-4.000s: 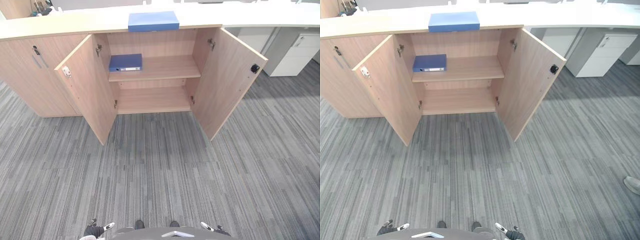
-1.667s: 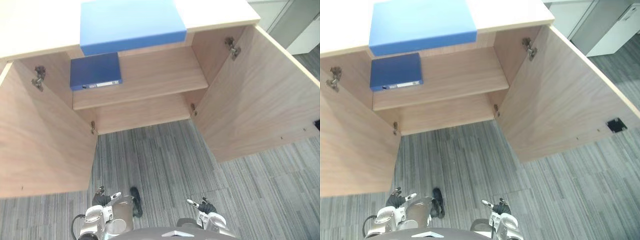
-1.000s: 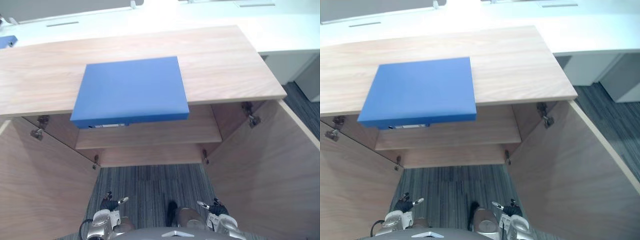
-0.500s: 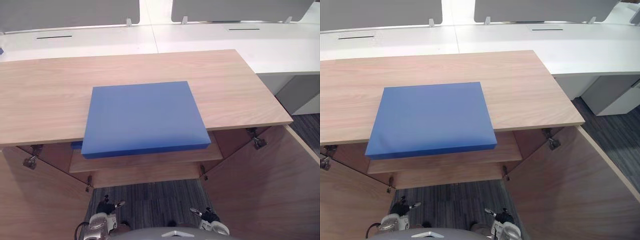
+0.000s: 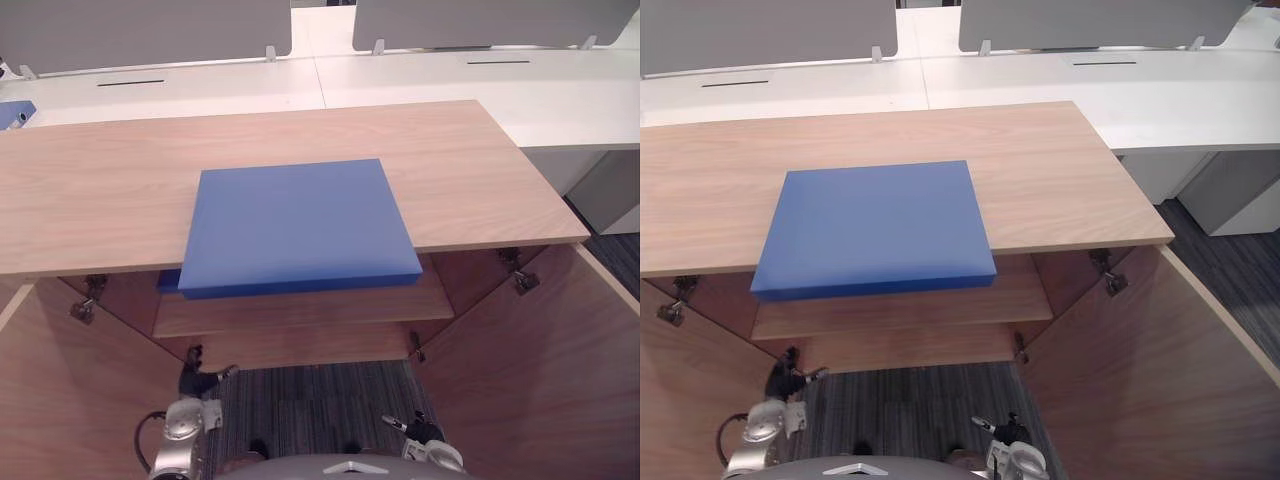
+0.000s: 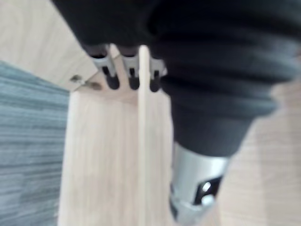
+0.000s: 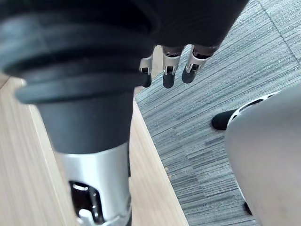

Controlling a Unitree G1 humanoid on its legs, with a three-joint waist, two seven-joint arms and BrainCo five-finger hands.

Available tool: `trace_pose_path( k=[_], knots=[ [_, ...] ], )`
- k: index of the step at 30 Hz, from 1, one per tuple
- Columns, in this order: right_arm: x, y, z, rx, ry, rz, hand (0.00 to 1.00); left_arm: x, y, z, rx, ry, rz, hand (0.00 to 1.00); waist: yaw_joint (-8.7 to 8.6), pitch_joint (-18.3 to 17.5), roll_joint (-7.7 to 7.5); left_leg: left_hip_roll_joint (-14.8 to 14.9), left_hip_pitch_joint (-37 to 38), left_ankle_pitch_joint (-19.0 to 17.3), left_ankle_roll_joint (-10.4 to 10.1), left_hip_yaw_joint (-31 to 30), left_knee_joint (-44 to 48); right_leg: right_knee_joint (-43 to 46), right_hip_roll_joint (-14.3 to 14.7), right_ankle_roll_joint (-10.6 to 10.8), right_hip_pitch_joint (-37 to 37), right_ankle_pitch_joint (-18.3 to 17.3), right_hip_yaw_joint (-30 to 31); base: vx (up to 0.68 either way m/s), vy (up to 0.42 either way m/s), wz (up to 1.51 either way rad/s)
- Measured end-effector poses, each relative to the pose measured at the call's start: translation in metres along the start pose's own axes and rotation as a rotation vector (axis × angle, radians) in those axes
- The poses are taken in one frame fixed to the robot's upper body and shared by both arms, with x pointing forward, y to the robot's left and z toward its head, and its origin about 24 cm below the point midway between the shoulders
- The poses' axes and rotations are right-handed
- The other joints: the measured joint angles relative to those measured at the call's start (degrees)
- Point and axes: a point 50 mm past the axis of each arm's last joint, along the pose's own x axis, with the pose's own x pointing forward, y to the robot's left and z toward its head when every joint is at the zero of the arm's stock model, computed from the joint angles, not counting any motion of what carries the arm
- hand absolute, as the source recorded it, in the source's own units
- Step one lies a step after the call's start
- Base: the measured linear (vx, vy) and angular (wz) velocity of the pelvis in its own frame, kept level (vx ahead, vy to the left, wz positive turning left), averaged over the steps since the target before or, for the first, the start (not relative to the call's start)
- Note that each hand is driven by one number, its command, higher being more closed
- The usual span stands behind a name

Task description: Walk over to the cabinet, pick up the folder, carry it to the office cabinet, place the folder inside the office cabinet, then close the office cabinet door

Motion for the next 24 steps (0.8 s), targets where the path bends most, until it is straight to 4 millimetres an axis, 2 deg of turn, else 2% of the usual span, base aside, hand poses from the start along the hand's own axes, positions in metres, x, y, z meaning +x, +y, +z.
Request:
trace_pose_path(
  k=[1,6,10,11,15,24],
  knots=[
    [0.000,0.001,0.002,-0.005,-0.015,0.005,0.00,-0.001,0.008,0.010,0.002,-0.051,0.024,0.00,0.06,0.1,-0.12,-0.3,0.0,0.4,0.2,-0.3,-0.3,-0.3,-0.2,0.2,0.0,0.4,-0.1,-0.13,0.022,0.07],
    [-0.001,0.002,0.003,-0.017,-0.034,0.012,0.00,-0.008,0.022,0.032,-0.014,-0.180,0.093,0.00,0.60,0.1,-0.12,-1.2,0.5,1.0,0.2,-0.8,-1.4,-0.8,-1.0,0.5,0.1,0.5,-0.2,-0.10,0.028,0.04],
    [-0.002,0.001,0.003,-0.016,-0.034,0.009,0.00,-0.014,0.025,0.048,-0.029,-0.269,0.108,0.00,0.75,0.0,-0.22,-1.9,0.5,1.2,0.4,-2.7,-1.4,-0.8,-1.6,0.8,0.8,0.3,-1.4,-0.02,0.021,0.18],
    [-0.002,0.000,0.002,-0.016,-0.033,0.009,0.00,-0.017,0.026,0.059,-0.039,-0.324,0.111,0.00,0.80,0.0,-0.27,-2.2,0.6,1.5,1.0,-3.6,-1.4,-1.0,-1.8,1.0,1.4,0.2,-2.0,0.01,0.009,0.22],
    [-0.002,0.002,0.005,-0.014,-0.043,0.013,0.00,-0.029,0.028,0.080,-0.061,-0.446,0.108,0.00,1.44,-0.1,-0.32,-2.3,0.6,1.6,1.1,-4.0,-1.4,-0.9,-1.8,1.4,1.6,0.4,-2.4,0.03,0.000,0.08],
    [-0.001,0.004,0.009,-0.017,-0.053,0.019,0.00,-0.046,0.023,0.112,-0.083,-0.619,0.052,0.00,1.76,-0.1,-0.29,-2.4,0.9,1.6,1.2,-5.6,-1.4,-1.0,-1.7,1.0,2.8,0.2,-3.5,0.01,-0.010,0.07]
  ],
)
